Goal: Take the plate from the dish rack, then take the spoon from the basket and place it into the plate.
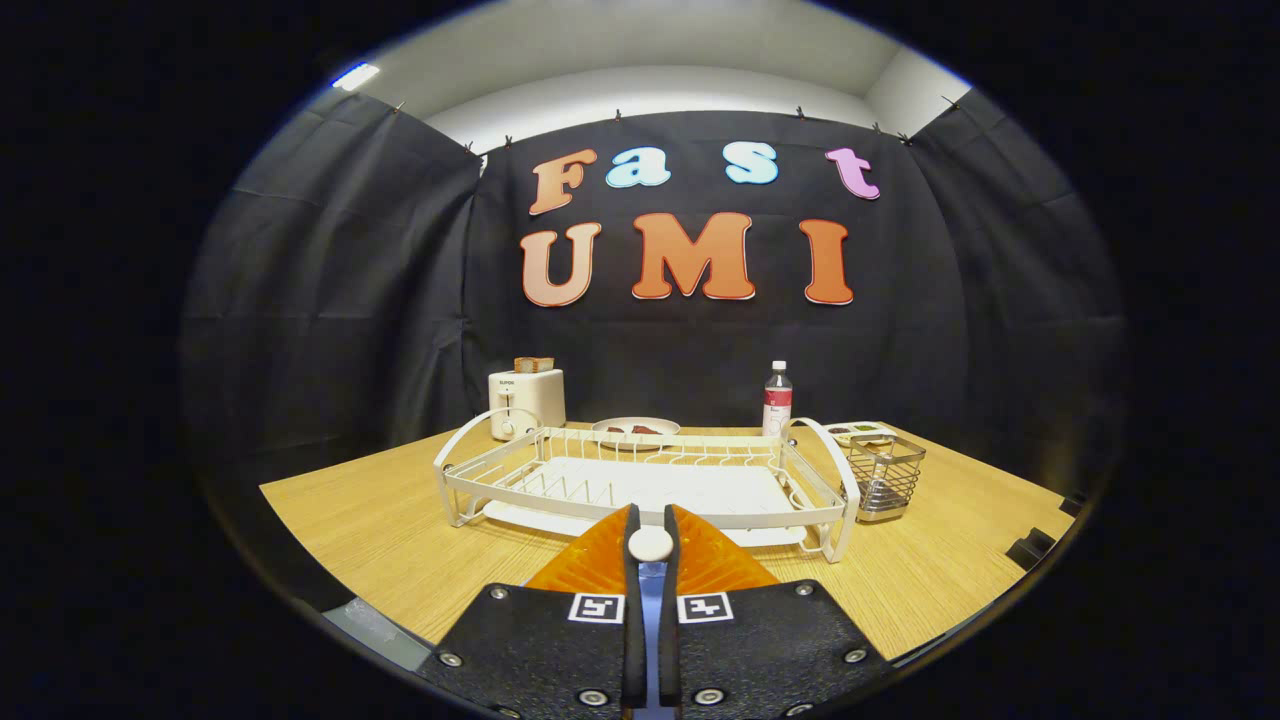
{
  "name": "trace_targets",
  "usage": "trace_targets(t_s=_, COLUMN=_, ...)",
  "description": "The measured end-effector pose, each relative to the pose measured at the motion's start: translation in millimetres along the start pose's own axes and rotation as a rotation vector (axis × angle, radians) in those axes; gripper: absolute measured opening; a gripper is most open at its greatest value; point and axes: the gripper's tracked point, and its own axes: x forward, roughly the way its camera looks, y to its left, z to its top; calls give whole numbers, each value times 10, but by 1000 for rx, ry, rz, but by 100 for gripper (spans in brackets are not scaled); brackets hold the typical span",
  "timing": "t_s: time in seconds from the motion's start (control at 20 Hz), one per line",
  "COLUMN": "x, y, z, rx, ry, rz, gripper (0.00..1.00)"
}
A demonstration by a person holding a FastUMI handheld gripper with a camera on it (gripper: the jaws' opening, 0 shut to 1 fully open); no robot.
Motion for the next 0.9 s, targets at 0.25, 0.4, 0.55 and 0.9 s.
trace_targets(t_s=0.25, x=26, y=20, z=-67, rx=-21, ry=7, rz=6, gripper=5)
trace_targets(t_s=0.4, x=15, y=3, z=-105, rx=-29, ry=36, rz=-3, gripper=9)
trace_targets(t_s=0.55, x=-33, y=-43, z=-138, rx=-20, ry=67, rz=-23, gripper=21)
trace_targets(t_s=0.9, x=-133, y=-310, z=-57, rx=-20, ry=76, rz=-81, gripper=88)
